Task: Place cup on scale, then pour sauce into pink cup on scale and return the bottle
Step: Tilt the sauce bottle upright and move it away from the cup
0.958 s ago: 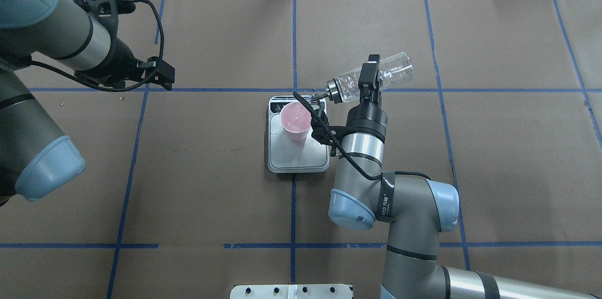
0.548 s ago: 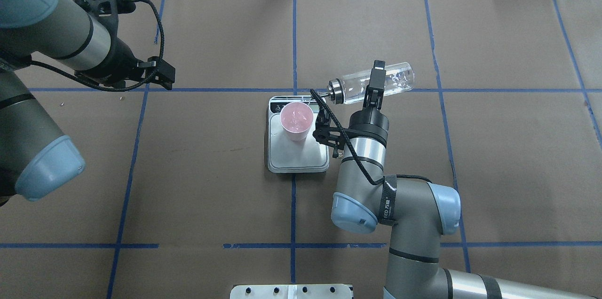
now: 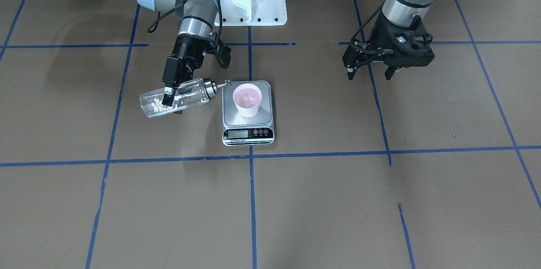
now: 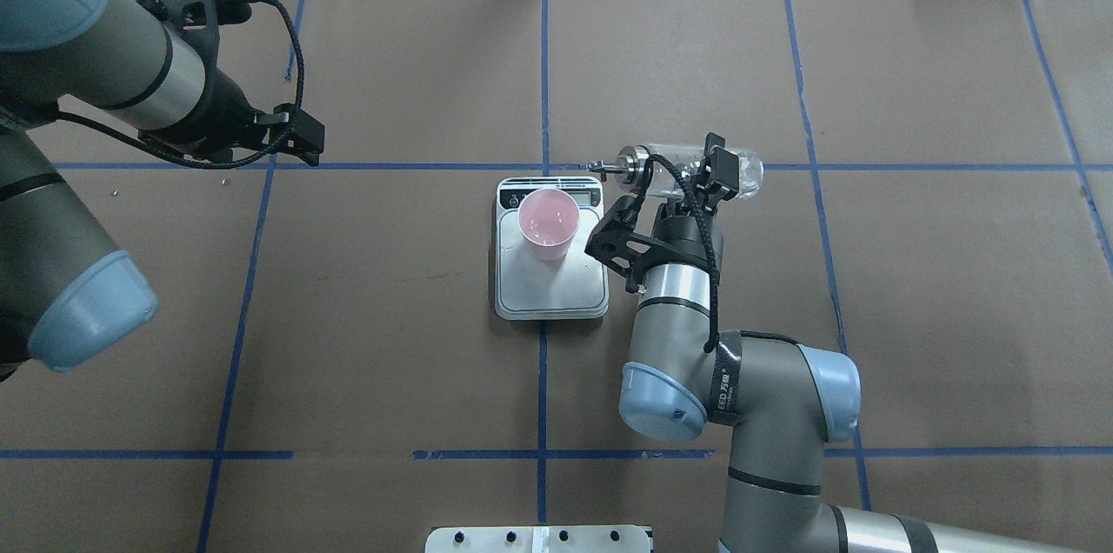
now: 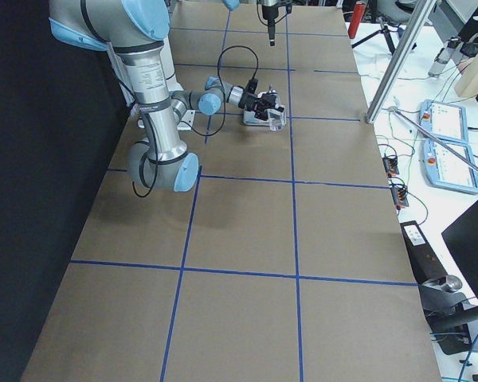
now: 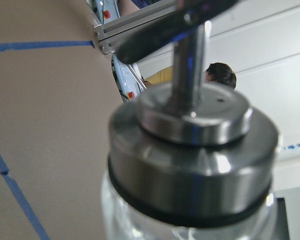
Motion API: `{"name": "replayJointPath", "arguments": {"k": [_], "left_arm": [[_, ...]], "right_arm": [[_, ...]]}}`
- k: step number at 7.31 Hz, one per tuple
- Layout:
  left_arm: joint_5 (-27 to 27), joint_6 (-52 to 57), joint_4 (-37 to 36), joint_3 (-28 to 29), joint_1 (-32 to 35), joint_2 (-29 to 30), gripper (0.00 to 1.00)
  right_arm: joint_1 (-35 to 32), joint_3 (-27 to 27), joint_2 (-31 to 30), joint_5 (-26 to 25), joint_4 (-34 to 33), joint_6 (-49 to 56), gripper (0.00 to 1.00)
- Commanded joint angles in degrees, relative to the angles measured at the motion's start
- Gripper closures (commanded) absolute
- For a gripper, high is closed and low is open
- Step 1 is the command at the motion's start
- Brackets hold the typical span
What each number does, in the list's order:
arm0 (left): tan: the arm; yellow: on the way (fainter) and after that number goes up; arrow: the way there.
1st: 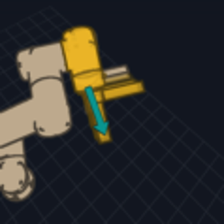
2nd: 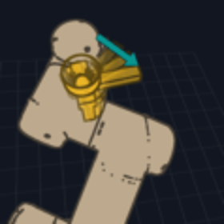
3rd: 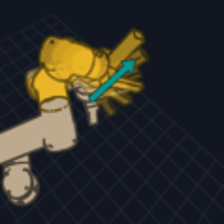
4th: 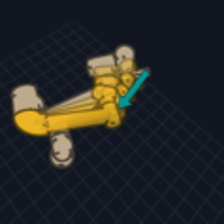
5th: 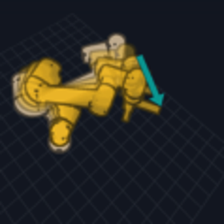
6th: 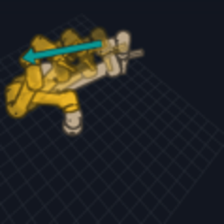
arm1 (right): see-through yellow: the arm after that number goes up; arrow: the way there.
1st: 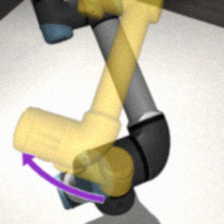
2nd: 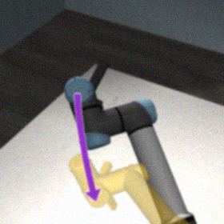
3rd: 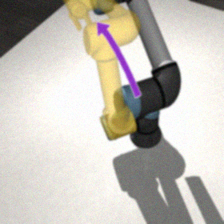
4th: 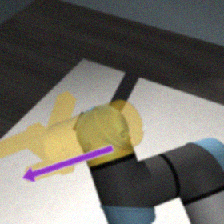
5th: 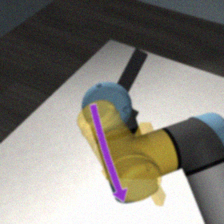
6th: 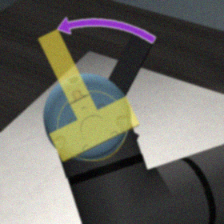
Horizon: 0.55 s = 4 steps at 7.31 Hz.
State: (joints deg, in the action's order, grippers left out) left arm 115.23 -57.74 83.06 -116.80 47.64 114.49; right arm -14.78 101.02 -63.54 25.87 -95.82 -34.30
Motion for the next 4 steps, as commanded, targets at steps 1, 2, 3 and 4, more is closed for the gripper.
{"name": "replayJointPath", "arguments": {"k": [1, 2, 3, 4], "left_arm": [[0.00, 0.00, 0.00, 0.00, 0.00, 0.03, 0.00], [0.00, 0.00, 0.00, 0.00, 0.00, 0.12, 0.00], [-0.09, -0.09, 0.00, 0.00, 0.00, 0.12, 0.00], [-0.09, -0.17, 0.00, 0.00, 0.00, 0.12, 0.00]], "right_arm": [[-0.07, 2.07, -2.54, 3.04, 0.10, -14.28, 1.00], [-0.07, 3.39, -5.51, 3.04, 3.50, -25.10, 1.00], [-0.07, 3.40, -8.06, 3.13, 10.32, -29.99, 1.00], [-0.16, 3.31, -12.00, 4.09, 19.78, -34.13, 1.00]]}}
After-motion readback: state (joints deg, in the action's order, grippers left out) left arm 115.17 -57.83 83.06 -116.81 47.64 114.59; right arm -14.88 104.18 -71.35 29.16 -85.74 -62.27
